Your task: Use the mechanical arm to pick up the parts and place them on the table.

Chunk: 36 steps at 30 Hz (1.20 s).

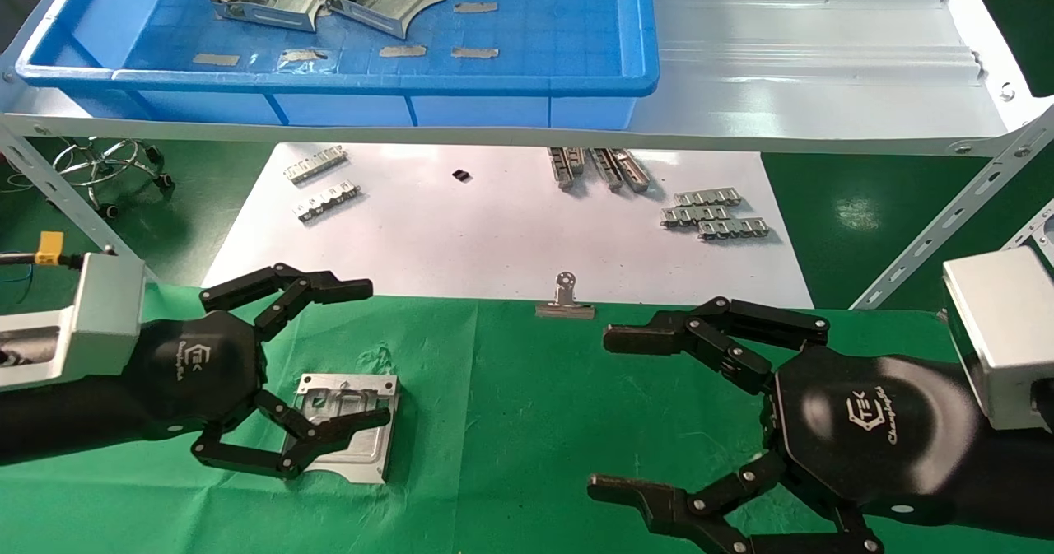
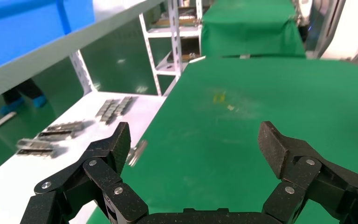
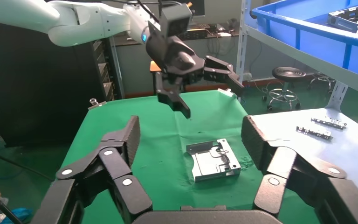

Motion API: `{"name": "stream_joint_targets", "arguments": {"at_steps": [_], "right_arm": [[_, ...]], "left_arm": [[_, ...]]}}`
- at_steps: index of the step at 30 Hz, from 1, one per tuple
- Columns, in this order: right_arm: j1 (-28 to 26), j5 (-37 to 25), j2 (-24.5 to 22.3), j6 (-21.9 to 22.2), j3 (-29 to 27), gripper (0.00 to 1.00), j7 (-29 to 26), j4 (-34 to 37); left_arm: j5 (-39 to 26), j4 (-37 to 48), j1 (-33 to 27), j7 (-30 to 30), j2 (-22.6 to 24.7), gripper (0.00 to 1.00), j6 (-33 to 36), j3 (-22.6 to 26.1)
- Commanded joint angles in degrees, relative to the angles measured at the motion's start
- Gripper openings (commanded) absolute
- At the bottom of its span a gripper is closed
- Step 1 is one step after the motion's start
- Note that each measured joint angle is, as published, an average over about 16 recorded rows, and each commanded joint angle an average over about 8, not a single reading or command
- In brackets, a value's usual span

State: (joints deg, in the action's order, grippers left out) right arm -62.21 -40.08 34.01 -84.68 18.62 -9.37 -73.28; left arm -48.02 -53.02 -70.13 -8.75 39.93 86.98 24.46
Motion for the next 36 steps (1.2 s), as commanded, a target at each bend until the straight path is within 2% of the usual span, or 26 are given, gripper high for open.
{"name": "stream_joint_targets", "arguments": {"at_steps": [1,14,19,36], "right_arm": [[0.0,0.0,0.0,0.0,0.0,1.0,0.0,0.0],[0.0,0.0,0.0,0.0,0.0,1.0,0.0,0.0],[0.0,0.0,0.0,0.0,0.0,1.0,0.0,0.0],[0.0,0.0,0.0,0.0,0.0,1.0,0.0,0.0]], "left_arm": [[0.7,-2.3,1.0,2.2,-0.5,1.0,-0.1,-0.9],[5.1,-17.1,7.1,16.3,-4.1,1.0,-1.1,-7.0],[6.4,-21.5,8.9,20.0,-5.1,1.0,-1.3,-8.8],[6.5,-21.5,9.0,20.0,-5.2,1.0,-1.4,-8.9]]}}
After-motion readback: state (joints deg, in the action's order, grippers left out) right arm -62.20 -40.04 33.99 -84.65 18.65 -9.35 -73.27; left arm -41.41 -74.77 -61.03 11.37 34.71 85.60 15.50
